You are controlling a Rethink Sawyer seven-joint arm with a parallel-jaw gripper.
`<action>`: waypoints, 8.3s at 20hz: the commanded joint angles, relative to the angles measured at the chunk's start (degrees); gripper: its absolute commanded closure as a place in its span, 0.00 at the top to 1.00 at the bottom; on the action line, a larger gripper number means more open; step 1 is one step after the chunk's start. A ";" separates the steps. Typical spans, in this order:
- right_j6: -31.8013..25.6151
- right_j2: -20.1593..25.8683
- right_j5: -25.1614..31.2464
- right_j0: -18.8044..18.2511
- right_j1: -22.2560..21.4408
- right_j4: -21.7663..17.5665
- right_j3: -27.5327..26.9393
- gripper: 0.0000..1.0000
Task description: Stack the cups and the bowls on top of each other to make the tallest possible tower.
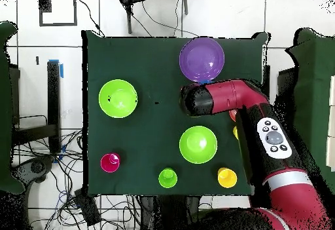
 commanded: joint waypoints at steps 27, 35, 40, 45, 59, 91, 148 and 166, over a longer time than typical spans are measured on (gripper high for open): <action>-16.19 7.45 17.33 1.65 -3.32 1.23 -7.93 0.00; -16.39 8.14 16.61 2.18 -0.29 -0.18 -11.83 0.00; -17.34 8.60 15.89 2.14 1.52 -0.60 -13.72 0.00; -17.44 8.72 15.89 2.47 2.40 -0.80 -14.91 0.00; -16.40 8.65 14.14 4.06 5.92 -2.07 -18.24 0.00; -19.44 8.89 13.56 4.01 9.26 -2.96 -21.87 0.00; -24.40 8.14 11.24 -0.83 7.09 -2.00 -15.96 0.00; -24.12 8.50 11.27 -0.58 7.57 -2.08 -16.63 0.00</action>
